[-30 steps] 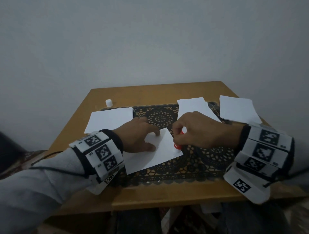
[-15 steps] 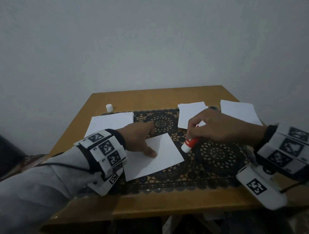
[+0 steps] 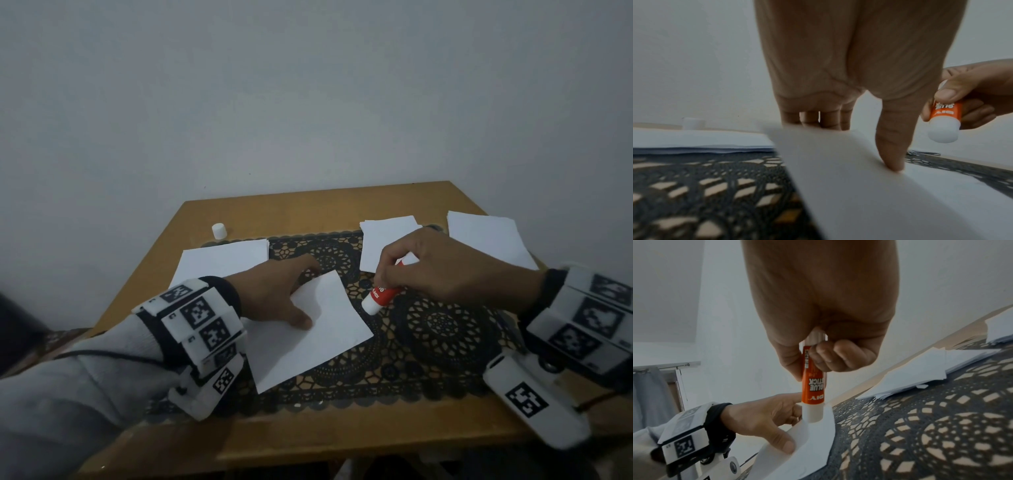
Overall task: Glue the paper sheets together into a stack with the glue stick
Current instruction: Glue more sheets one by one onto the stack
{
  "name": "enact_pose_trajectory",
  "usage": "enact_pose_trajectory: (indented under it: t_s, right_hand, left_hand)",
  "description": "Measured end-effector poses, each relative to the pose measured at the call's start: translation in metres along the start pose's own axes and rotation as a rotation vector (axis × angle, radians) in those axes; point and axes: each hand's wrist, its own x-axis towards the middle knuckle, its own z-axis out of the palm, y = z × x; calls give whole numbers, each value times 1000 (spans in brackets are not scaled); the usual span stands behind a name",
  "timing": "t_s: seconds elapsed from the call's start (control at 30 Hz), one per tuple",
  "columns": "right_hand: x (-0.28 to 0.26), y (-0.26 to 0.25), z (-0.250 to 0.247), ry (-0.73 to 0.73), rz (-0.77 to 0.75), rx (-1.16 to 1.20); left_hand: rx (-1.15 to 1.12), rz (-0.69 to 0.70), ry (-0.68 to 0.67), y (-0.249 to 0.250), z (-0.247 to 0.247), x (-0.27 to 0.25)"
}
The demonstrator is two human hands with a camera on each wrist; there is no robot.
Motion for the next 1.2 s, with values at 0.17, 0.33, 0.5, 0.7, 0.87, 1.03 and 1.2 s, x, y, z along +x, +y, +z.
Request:
enact_pose_trajectory:
  t_s: [0.17, 0.33, 0.5, 0.7, 0.87, 1.03, 1.2]
  right_hand:
    - [2, -4, 2, 10, -32, 9]
    - [2, -9, 3, -12, -43, -6]
    - [-1, -13, 1, -5, -52, -5]
    - [2, -14, 5, -2, -77, -2]
    - [8, -9, 18, -14, -69, -5]
    - [28, -15, 28, 51, -86, -77]
    - [57, -23, 43, 112, -109, -200]
  left_hand:
    - [-43, 86, 122, 3, -6, -6]
    - [-191, 182, -62, 6, -17, -16]
    - [-282, 96, 51, 10, -20, -22]
    - [-208, -65, 236, -4, -7, -17]
    - [-140, -125, 149, -14, 2, -23]
    - [-17, -127, 77, -13, 5, -25]
    - [45, -140, 61, -7, 6, -22]
